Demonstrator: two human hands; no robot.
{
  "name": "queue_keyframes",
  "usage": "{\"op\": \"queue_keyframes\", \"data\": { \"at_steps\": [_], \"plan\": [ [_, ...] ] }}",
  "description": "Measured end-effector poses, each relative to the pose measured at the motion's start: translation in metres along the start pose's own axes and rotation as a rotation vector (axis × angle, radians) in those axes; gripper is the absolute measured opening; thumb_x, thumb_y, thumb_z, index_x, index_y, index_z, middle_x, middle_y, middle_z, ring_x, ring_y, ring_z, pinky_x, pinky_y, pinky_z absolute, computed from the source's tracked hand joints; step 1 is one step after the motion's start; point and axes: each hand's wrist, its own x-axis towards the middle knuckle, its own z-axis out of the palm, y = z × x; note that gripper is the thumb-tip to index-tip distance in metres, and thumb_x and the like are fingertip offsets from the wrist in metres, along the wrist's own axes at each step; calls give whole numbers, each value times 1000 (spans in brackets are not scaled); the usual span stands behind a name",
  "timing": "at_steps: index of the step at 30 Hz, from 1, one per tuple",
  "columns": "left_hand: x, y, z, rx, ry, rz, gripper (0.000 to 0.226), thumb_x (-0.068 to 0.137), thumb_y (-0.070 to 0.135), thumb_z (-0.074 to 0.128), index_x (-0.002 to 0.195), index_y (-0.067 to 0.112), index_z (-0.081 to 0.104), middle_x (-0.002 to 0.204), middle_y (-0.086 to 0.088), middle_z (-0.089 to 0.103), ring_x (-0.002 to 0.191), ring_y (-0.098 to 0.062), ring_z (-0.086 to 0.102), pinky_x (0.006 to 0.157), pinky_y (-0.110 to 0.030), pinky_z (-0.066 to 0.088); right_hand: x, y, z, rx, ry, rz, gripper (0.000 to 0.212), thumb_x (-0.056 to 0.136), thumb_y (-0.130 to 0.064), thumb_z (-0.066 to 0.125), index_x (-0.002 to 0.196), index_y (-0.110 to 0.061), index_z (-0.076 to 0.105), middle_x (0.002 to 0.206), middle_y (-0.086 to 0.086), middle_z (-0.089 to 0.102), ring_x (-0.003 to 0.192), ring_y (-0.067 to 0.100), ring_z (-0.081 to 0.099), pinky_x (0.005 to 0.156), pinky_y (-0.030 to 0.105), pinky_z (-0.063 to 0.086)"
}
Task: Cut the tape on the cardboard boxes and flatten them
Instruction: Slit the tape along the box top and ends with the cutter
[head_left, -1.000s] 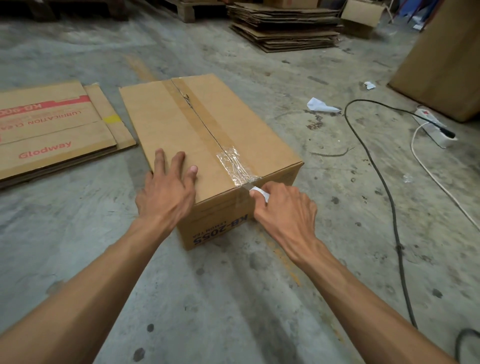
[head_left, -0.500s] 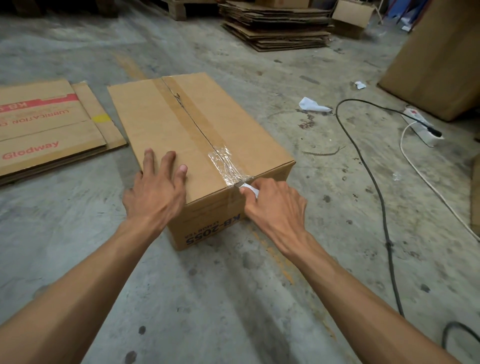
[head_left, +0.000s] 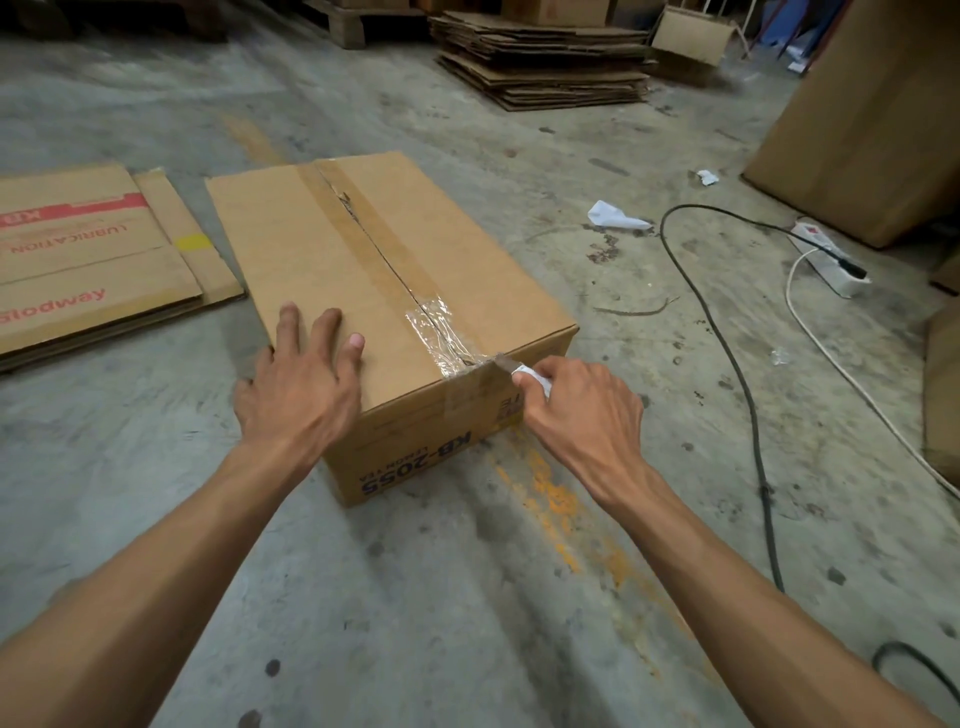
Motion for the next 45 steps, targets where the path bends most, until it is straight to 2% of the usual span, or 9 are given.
{"op": "queue_keyframes", "data": {
  "at_steps": [7, 12, 15, 17, 19, 22, 26, 34, 45],
  "plan": [
    [-1, 0, -1, 27, 0, -2, 54, 99, 60, 17, 147, 36, 27, 162, -2, 13, 138, -40, 33, 104, -64, 30, 2, -1, -4, 25, -16, -47, 38, 90, -54, 50, 82, -22, 68, 65, -2, 62, 69, 27, 62, 56, 29, 39],
    [9, 12, -4, 143, 27, 52, 52, 99, 58, 24, 137, 27, 40, 149, -13, 31, 126, -46, 38, 104, -58, 28, -3, 0, -1, 58, -38, -78, 37, 90, -54, 49, 85, -23, 69, 67, -4, 64, 70, 24, 62, 57, 29, 40],
    [12, 19, -5, 91, -38, 101, 53, 99, 61, 19, 141, 37, 40, 159, -5, 22, 139, -55, 17, 113, -66, 13, -1, 1, -1, 62, -49, -77, 38, 89, -55, 49, 86, -23, 69, 67, -4, 64, 71, 25, 63, 59, 29, 43],
    [11, 22, -2, 134, -15, 185, 53, 99, 62, 15, 144, 44, 38, 163, -1, 16, 148, -46, -6, 112, -70, -4, -1, 3, 0, 77, -62, -75, 39, 88, -56, 49, 86, -23, 70, 67, -4, 65, 71, 25, 64, 62, 32, 48],
    [12, 27, 1, 150, -17, 317, 54, 100, 61, 12, 146, 46, 36, 165, 1, 13, 150, -33, -16, 111, -68, -12, -2, 3, 2, 88, -68, -76, 39, 87, -57, 48, 87, -24, 70, 67, -4, 65, 70, 24, 64, 64, 33, 51],
    [16, 34, 3, 78, -114, 463, 54, 100, 59, 12, 144, 44, 39, 162, 6, 25, 153, -25, 2, 118, -63, 2, -2, 3, 2, 98, -68, -75, 37, 88, -56, 49, 90, -27, 71, 69, -5, 66, 72, 23, 64, 65, 33, 51],
    [17, 30, 9, 78, -99, 486, 56, 99, 61, 6, 142, 44, 38, 154, 12, 36, 150, -22, 20, 117, -59, 13, -2, 2, 0, 96, -79, -86, 34, 87, -56, 50, 97, -32, 73, 70, -5, 66, 74, 24, 63, 67, 34, 49],
    [13, 30, 9, 65, -92, 484, 57, 100, 58, 4, 144, 43, 37, 155, 13, 35, 150, -21, 20, 118, -57, 13, -9, -15, 1, 26, -35, -41, 35, 92, -51, 48, 99, -26, 71, 83, 3, 69, 83, 31, 65, 61, 31, 35],
    [14, 27, 10, 54, -66, 480, 54, 102, 55, 6, 143, 43, 39, 153, 16, 37, 148, -16, 23, 119, -55, 14, -9, -23, 1, -31, -24, -5, 36, 93, -52, 46, 105, -27, 69, 98, 6, 69, 94, 33, 64, 65, 32, 34]
  ]
}}
